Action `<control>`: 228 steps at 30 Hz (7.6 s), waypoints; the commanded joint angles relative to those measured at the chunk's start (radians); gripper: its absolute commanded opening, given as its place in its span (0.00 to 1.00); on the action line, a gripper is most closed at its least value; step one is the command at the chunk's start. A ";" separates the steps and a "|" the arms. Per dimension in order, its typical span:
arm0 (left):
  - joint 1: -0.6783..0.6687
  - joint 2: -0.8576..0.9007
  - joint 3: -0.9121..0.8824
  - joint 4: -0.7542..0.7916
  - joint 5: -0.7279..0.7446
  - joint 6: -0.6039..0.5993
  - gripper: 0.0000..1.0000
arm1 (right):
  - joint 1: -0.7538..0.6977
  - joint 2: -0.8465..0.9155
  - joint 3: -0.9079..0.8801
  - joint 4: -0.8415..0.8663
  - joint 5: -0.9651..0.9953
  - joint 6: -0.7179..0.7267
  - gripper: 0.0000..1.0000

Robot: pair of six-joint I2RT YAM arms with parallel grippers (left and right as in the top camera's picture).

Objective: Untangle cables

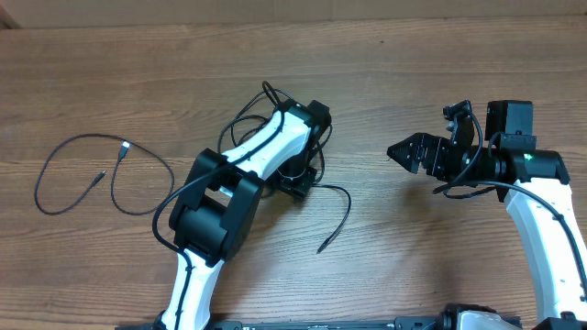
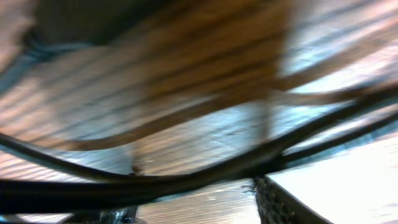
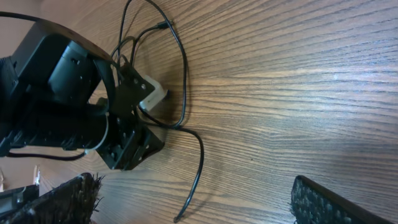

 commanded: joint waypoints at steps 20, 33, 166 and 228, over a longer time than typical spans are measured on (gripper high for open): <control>-0.021 -0.217 0.319 -0.182 0.025 0.113 0.04 | -0.005 0.001 0.003 0.005 0.005 -0.008 0.98; -0.019 -0.600 0.505 -0.027 -0.192 0.107 0.04 | -0.005 0.001 0.003 0.005 0.005 -0.008 0.98; 0.933 -0.555 0.500 0.885 -0.386 -0.219 0.04 | 0.400 0.254 -0.004 0.280 0.036 0.181 0.98; 0.670 0.085 0.472 0.148 -0.442 -0.861 0.04 | 0.400 0.254 -0.004 0.272 0.077 0.177 0.99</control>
